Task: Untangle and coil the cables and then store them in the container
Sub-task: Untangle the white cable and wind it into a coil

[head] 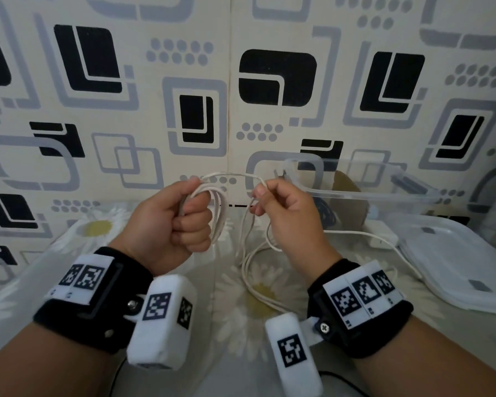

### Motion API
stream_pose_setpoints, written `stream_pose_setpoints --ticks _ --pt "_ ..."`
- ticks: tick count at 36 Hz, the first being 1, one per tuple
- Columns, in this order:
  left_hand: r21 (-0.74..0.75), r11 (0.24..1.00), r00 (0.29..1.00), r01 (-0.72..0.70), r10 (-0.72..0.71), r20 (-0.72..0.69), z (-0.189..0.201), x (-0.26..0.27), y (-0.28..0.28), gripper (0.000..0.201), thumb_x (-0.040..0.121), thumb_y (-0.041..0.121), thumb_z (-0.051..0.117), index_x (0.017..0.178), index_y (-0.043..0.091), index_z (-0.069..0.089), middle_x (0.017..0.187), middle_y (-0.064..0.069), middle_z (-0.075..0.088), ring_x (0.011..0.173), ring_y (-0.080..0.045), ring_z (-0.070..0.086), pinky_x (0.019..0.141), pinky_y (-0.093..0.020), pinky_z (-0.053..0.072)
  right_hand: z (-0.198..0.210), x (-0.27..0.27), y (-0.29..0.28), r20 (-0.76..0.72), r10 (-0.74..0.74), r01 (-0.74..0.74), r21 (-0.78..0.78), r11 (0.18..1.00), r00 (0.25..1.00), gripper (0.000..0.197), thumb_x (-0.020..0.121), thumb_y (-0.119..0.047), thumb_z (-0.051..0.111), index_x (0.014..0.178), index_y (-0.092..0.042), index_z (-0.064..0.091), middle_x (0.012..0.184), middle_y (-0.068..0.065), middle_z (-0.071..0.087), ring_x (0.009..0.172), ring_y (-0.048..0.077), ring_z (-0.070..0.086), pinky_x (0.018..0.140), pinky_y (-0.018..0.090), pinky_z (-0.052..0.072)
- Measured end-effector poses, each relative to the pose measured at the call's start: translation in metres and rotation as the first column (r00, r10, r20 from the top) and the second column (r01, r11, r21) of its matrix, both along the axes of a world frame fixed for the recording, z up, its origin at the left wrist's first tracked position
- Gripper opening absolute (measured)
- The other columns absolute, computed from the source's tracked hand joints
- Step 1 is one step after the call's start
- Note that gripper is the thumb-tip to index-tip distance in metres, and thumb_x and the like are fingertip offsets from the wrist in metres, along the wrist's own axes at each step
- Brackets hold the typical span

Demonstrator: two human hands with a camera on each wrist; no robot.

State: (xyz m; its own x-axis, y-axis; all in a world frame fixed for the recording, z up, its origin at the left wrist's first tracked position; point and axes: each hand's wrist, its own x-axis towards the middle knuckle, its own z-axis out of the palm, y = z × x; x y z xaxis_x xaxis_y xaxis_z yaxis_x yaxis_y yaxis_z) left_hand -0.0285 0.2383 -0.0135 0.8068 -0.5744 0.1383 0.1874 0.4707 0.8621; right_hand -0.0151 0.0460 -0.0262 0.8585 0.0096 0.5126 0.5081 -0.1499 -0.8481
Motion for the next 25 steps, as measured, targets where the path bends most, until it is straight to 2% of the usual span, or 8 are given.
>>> stream_pose_setpoints --ticks 3,7,10,12,14,16,22,25 --pt "-0.232 0.93 0.953 0.286 -0.302 -0.038 0.0 0.004 0.004 0.039 0.103 0.033 0.028 0.07 0.016 0.039 0.054 0.002 0.029 0.045 -0.013 0.021 0.052 -0.03 0.026 -0.003 0.0 0.001 -0.022 0.014 -0.015 -0.068 0.998 1.0 0.02 0.096 -0.025 0.056 0.08 -0.024 0.068 0.069 -0.004 0.063 0.069 0.012 0.059 0.073 0.022 0.049" --pt "-0.326 0.881 0.935 0.343 -0.354 0.027 0.0 0.002 0.002 0.036 0.103 0.035 0.026 0.073 0.017 0.034 0.054 0.002 0.028 0.043 -0.011 0.013 0.054 -0.029 0.023 -0.005 -0.003 0.006 -0.043 0.077 -0.081 -0.114 0.99 0.996 0.019 0.096 -0.023 0.057 0.081 -0.023 0.068 0.066 -0.01 0.06 0.059 -0.005 0.053 0.062 0.009 0.042" --pt "-0.39 0.868 0.947 0.308 -0.317 0.041 0.0 0.001 0.002 0.036 0.102 0.037 0.025 0.073 0.019 0.034 0.052 0.005 0.022 0.043 -0.01 0.014 0.055 -0.027 0.022 -0.004 -0.006 0.008 -0.096 0.142 -0.157 -0.175 0.972 0.985 0.022 0.097 -0.023 0.056 0.077 -0.025 0.066 0.064 -0.012 0.061 0.059 -0.006 0.055 0.06 0.006 0.04" --pt "-0.443 0.858 0.96 0.261 -0.278 0.027 0.0 0.003 0.004 0.035 0.102 0.037 0.027 0.072 0.02 0.035 0.053 0.004 0.026 0.044 -0.013 0.019 0.056 -0.026 0.024 -0.005 -0.007 0.009 -0.131 0.169 -0.195 -0.22 0.956 0.977 0.014 0.095 -0.02 0.058 0.085 -0.02 0.067 0.079 -0.006 0.068 0.073 0.0 0.062 0.07 0.01 0.046" --pt "-0.502 0.841 0.975 0.201 -0.223 0.016 -0.001 0.005 0.007 0.037 0.102 0.035 0.029 0.071 0.017 0.04 0.055 0.002 0.031 0.047 -0.014 0.025 0.058 -0.026 0.026 -0.005 -0.007 0.009 -0.168 0.187 -0.227 -0.265 0.937 0.968 0.006 0.092 -0.017 0.062 0.095 -0.019 0.067 0.094 -0.002 0.069 0.088 0.008 0.064 0.083 0.018 0.049" --pt "-0.543 0.829 0.987 0.134 -0.161 -0.003 -0.002 0.008 0.012 0.041 0.101 0.034 0.03 0.071 0.011 0.046 0.055 0.001 0.032 0.049 -0.014 0.027 0.059 -0.026 0.026 -0.006 -0.009 0.008 -0.199 0.213 -0.267 -0.308 0.913 0.957 0.012 0.09 -0.017 0.064 0.101 -0.022 0.065 0.098 -0.006 0.068 0.094 0.007 0.063 0.087 0.021 0.048" --pt "-0.676 0.735 0.996 0.045 -0.081 -0.022 -0.009 0.018 0.028 0.04 0.099 0.03 0.037 0.067 0.008 0.049 0.053 0.001 0.032 0.048 -0.015 0.028 0.061 -0.028 0.029 -0.009 -0.006 0.007 -0.172 0.223 -0.271 -0.347 0.898 0.96 0.017 0.09 -0.012 0.064 0.101 -0.026 0.063 0.094 -0.01 0.067 0.092 0.0 0.06 0.084 0.012 0.044" --pt "-0.724 0.689 0.999 0.014 -0.04 -0.019 -0.011 0.021 0.036 0.041 0.098 0.031 0.036 0.066 0.008 0.049 0.052 0.001 0.032 0.047 -0.014 0.028 0.061 -0.027 0.026 -0.012 0.0 0.008 -0.151 0.159 -0.204 -0.363 0.909 0.976 0.012 0.094 -0.017 0.059 0.097 -0.029 0.058 0.08 -0.011 0.06 0.077 0.002 0.057 0.075 0.017 0.044"
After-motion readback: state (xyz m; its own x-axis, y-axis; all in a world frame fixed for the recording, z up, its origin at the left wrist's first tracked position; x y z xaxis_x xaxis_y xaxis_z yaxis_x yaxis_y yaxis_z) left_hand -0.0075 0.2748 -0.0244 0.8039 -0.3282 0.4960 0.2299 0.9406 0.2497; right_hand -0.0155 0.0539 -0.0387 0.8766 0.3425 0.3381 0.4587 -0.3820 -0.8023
